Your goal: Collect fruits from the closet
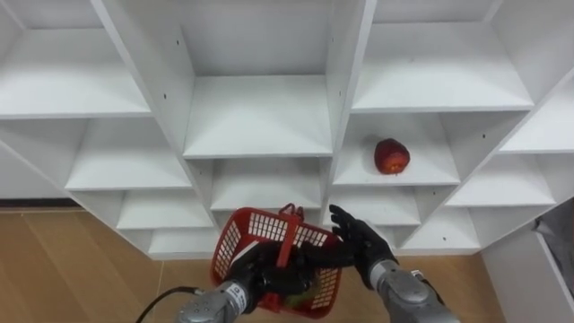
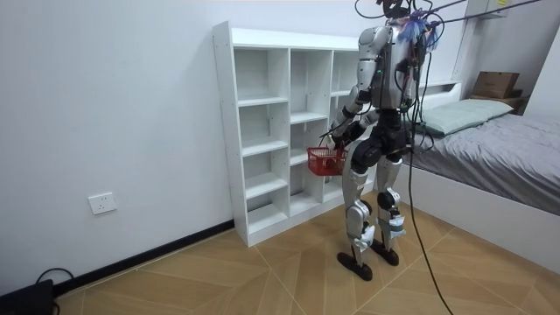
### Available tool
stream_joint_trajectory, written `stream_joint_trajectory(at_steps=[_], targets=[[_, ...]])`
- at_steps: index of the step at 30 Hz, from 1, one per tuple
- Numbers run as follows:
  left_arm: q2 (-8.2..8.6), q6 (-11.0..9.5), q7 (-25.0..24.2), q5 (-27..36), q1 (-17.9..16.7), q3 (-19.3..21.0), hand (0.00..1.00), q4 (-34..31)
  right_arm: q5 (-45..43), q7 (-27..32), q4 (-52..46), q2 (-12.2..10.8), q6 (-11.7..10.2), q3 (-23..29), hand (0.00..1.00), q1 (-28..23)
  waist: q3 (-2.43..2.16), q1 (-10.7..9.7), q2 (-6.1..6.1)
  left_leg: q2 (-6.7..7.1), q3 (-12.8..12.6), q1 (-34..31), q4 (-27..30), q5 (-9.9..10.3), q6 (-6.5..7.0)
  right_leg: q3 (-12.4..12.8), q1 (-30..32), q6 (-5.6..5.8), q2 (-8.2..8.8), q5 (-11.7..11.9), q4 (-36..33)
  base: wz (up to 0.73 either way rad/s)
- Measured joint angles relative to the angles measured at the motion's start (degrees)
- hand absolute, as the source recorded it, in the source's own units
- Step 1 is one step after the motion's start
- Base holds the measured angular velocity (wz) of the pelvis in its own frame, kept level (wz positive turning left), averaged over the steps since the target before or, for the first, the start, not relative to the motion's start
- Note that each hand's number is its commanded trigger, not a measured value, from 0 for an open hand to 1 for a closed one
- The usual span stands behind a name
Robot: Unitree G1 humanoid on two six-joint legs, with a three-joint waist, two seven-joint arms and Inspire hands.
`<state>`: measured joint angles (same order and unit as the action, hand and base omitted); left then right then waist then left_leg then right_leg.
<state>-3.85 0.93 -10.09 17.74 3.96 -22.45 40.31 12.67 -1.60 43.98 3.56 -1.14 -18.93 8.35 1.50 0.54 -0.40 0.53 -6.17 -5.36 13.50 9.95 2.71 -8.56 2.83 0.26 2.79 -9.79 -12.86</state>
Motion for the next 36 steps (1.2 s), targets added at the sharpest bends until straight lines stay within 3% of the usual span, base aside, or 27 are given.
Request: stream_joint_trajectory(at_steps=[9,17,25,27,33,36], targets=[[-1.54,-0.46,1.94,0.03,-0.9,1.12,1.0,0.23,-6.55,1.8,-6.72,1.9,-0.65,-0.09,0.0,-4.08,-0.6,-0.1,0.11,0.07,-0.25,3.15,-0.95,0.0,0.0,0.58,-2.61,0.01,-0.1,0.0,0.36,-0.02],[-2.0,-0.73,3.03,-0.98,-4.63,5.28,1.0,-1.08,-7.08,2.34,-14.98,3.45,-0.6,1.82,0.0,-7.88,-1.7,-0.31,-1.15,0.09,-0.78,5.42,-1.81,-0.13,-0.14,0.78,-4.43,0.04,-0.2,-0.02,1.36,-0.01],[-2.38,-0.77,4.75,-0.94,-6.13,5.48,1.0,-4.32,-11.02,5.44,-20.55,3.57,-0.88,2.92,0.0,-9.85,-1.4,-0.36,-1.6,0.12,-1.03,7.07,-3.11,-0.12,-0.16,1.4,-5.97,0.14,-0.32,-0.01,2.31,-0.02],[-2.41,-1.11,4.84,-0.83,-6.16,5.49,1.0,-4.69,-10.88,6.68,-20.55,3.58,-0.88,2.95,0.0,-9.9,-0.99,-0.4,-1.71,0.11,-1.39,7.07,-3.29,-0.12,-0.16,1.56,-6.0,0.13,-0.33,-0.01,2.29,-0.06],[-2.62,-1.2,5.03,-0.39,-6.99,5.57,1.0,-7.1,-10.88,8.54,-23.01,3.67,-0.97,4.65,0.0,-9.94,-0.65,-0.63,-1.64,0.07,-1.75,7.69,-4.04,-0.12,-0.17,1.98,-6.01,0.14,-0.36,0.0,2.29,-0.03],[-2.52,-1.72,5.76,-0.33,-7.03,6.02,1.0,-7.81,-10.97,9.77,-23.47,3.8,-2.51,5.26,0.0,-9.92,-0.62,-0.66,-1.64,0.06,-1.85,8.22,-4.28,-0.11,-0.18,2.11,-6.36,0.14,-0.39,0.0,2.3,-0.02]])
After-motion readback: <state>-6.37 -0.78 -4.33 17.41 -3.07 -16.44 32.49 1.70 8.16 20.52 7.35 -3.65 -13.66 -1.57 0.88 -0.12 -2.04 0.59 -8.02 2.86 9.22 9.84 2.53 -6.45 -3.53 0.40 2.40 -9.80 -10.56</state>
